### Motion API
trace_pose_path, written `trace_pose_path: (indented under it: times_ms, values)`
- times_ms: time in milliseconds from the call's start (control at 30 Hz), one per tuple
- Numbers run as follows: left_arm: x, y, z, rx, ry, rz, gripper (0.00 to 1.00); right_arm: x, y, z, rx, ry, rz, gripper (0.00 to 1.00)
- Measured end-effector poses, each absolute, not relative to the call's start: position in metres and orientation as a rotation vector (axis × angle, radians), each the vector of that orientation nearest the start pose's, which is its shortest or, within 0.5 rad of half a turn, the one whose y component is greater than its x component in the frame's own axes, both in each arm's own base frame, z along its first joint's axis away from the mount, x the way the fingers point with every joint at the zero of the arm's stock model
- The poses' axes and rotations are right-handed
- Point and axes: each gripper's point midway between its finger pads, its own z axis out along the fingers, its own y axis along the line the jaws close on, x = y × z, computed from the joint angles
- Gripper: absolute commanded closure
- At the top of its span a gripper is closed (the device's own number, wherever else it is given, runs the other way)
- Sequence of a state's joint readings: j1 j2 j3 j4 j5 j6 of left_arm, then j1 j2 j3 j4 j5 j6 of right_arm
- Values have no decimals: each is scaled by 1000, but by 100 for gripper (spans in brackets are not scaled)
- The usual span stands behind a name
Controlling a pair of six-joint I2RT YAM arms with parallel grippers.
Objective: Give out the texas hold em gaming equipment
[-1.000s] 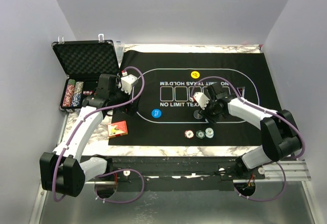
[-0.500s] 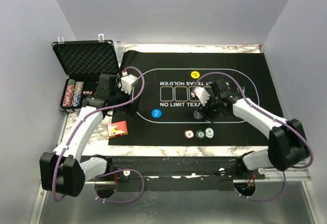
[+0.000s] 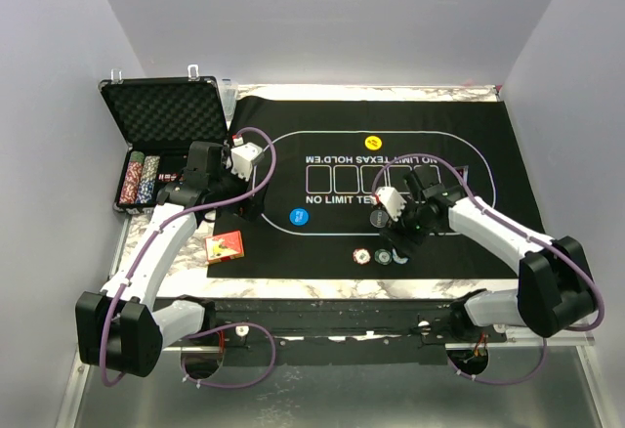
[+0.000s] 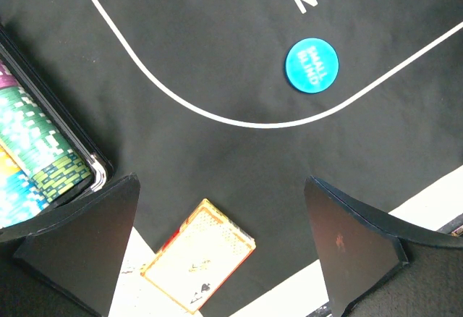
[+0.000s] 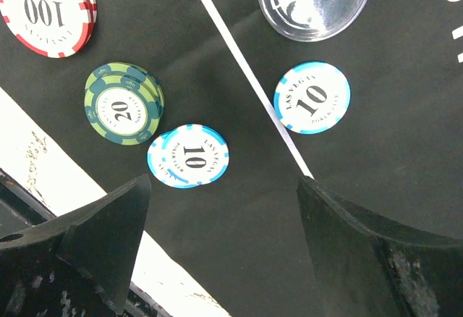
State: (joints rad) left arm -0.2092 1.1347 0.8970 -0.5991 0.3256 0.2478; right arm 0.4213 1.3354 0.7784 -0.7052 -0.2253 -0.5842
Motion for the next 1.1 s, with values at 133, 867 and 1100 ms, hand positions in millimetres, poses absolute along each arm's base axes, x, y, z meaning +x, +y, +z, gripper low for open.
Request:
trace_pose_path:
  times_ms: [133,867,1100]
  values:
    - [278,-106,146,685,2282,-373,1,210,112,38,-1399,2447,285,14]
    - [278,-107,146,684,2281,-373,1,204,123,23,-1407,2465,307,30]
    - [278,-107,146,684,2282,-373,1,199,126,17,-1438,2469,312,34]
